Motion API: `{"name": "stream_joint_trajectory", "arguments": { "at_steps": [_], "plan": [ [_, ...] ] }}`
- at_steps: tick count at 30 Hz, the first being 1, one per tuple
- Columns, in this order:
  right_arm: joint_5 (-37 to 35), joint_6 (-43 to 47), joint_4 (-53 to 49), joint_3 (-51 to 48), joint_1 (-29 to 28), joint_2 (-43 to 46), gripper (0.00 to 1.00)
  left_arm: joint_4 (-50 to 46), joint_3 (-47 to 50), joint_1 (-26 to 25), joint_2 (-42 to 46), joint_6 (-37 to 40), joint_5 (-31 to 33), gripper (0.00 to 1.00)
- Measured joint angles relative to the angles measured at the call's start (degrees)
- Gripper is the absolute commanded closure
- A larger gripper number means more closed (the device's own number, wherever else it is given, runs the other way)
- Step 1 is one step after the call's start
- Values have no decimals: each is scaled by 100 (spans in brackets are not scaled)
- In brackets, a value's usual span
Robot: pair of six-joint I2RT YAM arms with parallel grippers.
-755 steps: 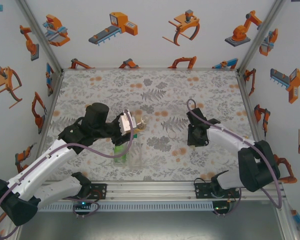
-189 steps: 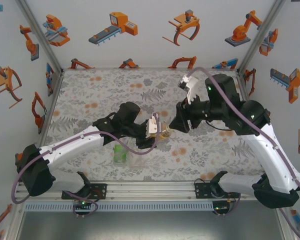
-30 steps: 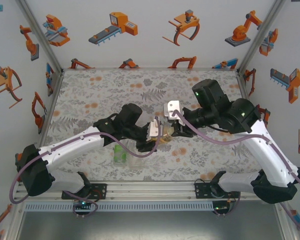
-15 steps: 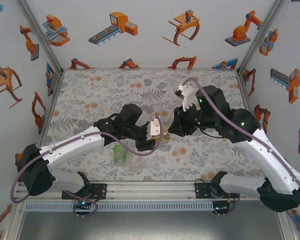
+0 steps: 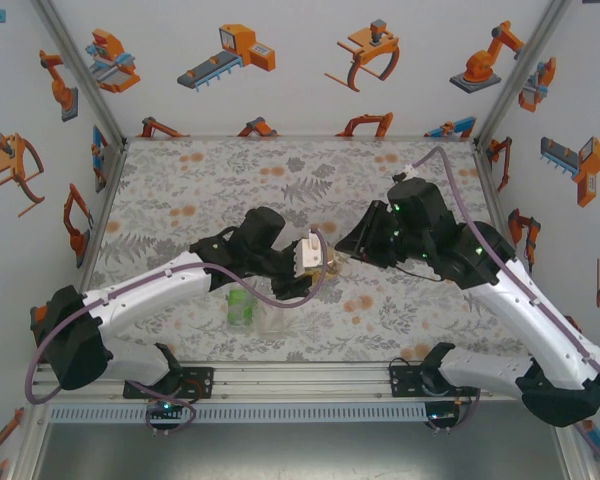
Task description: Screw on the bottle caps
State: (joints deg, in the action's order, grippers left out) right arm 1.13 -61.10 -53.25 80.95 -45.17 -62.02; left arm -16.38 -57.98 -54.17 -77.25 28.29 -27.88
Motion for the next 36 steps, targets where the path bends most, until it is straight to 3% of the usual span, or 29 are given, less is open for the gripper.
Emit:
{"name": "stream_joint_trajectory", "arguments": {
  "at_steps": [21,36],
  "plan": [
    [-1196,929,-175,693,-485,-184,100,785,-127,70,-249,-693,-420,100],
    [-1464,1189,92,697,-610,-245,100,964,-127,197,-289,-1032,-706,100]
  ]
}}
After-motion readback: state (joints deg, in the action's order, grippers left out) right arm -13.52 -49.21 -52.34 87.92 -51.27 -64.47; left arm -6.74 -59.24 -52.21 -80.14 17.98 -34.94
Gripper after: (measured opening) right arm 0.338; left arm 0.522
